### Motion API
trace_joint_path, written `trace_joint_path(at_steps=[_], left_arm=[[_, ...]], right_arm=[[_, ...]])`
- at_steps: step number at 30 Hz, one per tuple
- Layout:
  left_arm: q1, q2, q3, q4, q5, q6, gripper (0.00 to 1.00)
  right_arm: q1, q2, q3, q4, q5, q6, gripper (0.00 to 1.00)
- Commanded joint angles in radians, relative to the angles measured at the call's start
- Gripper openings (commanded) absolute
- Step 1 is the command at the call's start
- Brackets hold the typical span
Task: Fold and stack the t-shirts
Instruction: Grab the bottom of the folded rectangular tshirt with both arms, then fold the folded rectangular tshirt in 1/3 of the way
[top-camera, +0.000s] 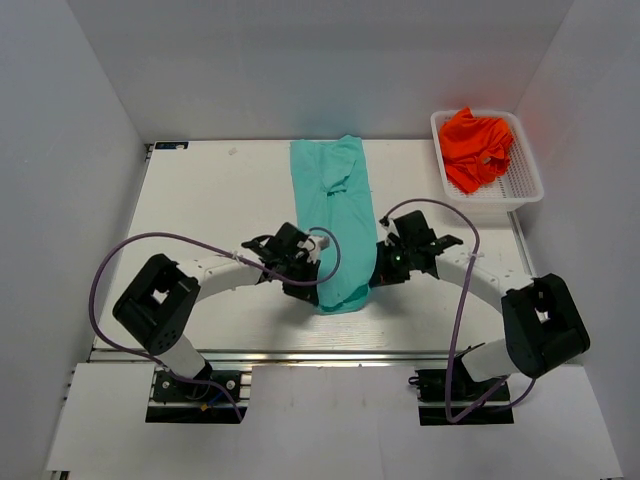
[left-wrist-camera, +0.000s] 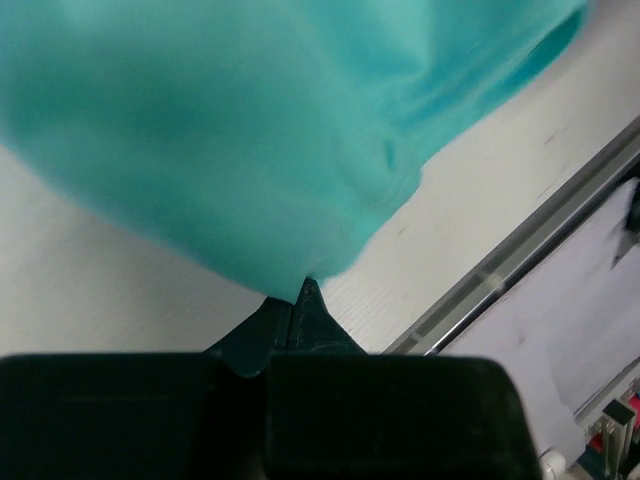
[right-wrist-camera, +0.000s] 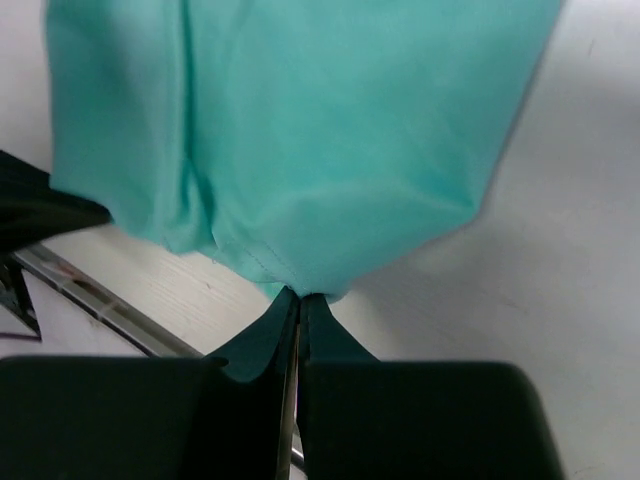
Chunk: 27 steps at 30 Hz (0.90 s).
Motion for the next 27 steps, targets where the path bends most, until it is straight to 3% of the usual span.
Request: trace_joint_path(at_steps=[1, 12, 21, 27], left_arm=[[0.014, 0.002, 0.138, -0.04, -0.019, 0.01, 0.0], [0.122, 0.137, 0.451, -0.179, -0.18, 0.023, 0.0], [0.228, 0.304, 0.72, -0.182, -0.175, 0.013, 0.0], [0.268, 0.39, 0.838, -0.191, -0.166, 0.023, 0.0]], right_arm=[[-0.012, 0.025, 0.11, 0.025, 0.043, -0.015, 0.0], [-0.068, 0.141, 0.348, 0.029, 0.166, 0.001, 0.0], [-0.124, 0.272, 0.529, 0.085, 0.201, -0.017, 0.0], [-0.154, 0.368, 0.68, 0.106, 0.137, -0.037, 0.0]])
